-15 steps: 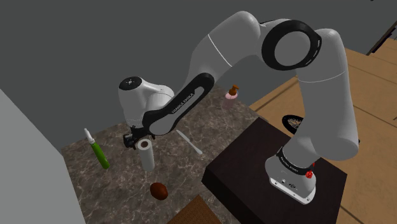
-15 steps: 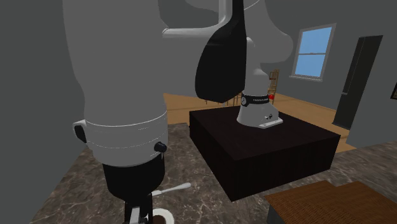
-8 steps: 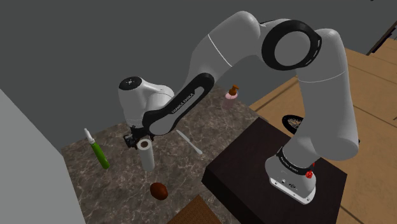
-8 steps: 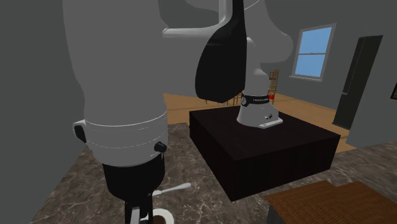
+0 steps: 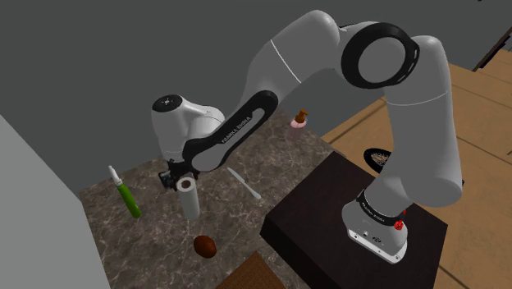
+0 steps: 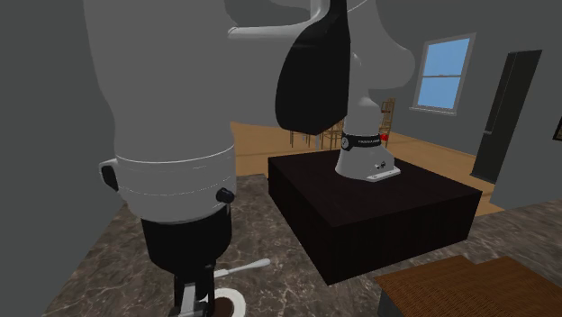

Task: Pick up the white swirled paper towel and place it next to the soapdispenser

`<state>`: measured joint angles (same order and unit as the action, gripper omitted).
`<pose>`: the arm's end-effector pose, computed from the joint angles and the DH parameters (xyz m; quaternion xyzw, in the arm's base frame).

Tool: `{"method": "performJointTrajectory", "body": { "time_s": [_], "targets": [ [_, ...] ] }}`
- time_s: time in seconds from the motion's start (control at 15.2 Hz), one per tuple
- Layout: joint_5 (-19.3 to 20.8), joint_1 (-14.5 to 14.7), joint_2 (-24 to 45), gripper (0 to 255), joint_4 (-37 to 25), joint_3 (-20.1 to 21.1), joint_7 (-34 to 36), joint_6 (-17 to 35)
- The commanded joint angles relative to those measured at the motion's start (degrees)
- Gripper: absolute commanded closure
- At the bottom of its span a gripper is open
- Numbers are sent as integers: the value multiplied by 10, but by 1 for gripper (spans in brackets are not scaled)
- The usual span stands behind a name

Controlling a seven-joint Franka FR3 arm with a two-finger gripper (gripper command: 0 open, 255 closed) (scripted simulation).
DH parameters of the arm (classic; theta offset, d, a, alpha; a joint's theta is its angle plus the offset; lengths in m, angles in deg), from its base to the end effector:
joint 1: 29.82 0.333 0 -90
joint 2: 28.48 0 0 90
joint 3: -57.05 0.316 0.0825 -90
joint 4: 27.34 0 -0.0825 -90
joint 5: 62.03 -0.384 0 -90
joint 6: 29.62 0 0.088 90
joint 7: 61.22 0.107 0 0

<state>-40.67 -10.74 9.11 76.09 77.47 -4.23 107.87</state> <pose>0.5136 0.3995 0.1973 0.9987 -0.0476 0.0124 0.0120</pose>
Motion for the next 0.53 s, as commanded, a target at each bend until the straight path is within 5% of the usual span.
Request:
{"method": "performJointTrajectory", "body": {
  "time_s": [0.0,0.46],
  "targets": [
    [-5,-3,-11,255,2,4,-2,-8],
    [-23,-13,-48,255,4,18,-15,-43]
  ]
}}
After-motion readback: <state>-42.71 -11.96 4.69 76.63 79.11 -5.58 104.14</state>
